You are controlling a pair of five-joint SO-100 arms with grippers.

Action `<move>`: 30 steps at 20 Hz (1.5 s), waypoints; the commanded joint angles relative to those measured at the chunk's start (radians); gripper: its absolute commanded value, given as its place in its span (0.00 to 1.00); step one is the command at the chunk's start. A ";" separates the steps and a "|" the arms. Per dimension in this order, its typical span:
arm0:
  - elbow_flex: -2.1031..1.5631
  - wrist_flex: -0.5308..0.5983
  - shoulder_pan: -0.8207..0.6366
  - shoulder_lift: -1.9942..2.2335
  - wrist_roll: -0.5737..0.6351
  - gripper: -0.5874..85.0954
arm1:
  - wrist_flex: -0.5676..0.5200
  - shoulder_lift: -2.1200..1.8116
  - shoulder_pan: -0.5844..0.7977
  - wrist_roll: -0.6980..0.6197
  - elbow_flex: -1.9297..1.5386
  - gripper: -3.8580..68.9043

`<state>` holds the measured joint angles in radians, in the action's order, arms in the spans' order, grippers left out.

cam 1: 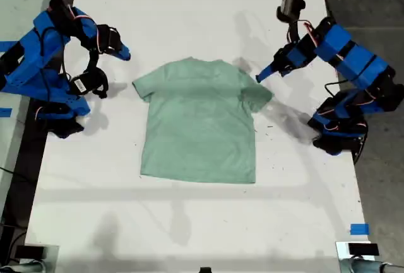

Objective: Fold tshirt

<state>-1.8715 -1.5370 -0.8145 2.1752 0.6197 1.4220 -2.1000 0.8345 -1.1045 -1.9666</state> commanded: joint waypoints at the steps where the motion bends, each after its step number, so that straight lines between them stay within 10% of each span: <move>1: -0.021 0.040 -0.009 0.031 0.003 0.01 | -0.156 -0.055 0.043 -0.015 -0.144 0.53; 14: -0.144 0.167 -0.035 -0.075 0.009 0.01 | -0.492 0.262 0.071 -0.072 -0.334 0.52; 17: -0.143 0.169 -0.037 -0.091 0.009 0.01 | -0.456 0.379 0.071 -0.098 -0.242 0.47; 22: -0.143 0.170 -0.040 -0.098 0.009 0.01 | -0.377 0.540 0.074 -0.135 -0.092 0.04; 30: -0.138 0.158 -0.040 -0.089 0.003 0.01 | -0.149 0.463 0.155 -0.117 0.054 0.04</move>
<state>-2.0295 -1.3806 -0.8437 2.0739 0.6197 1.1812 -1.5493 0.9679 -1.2410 -2.0095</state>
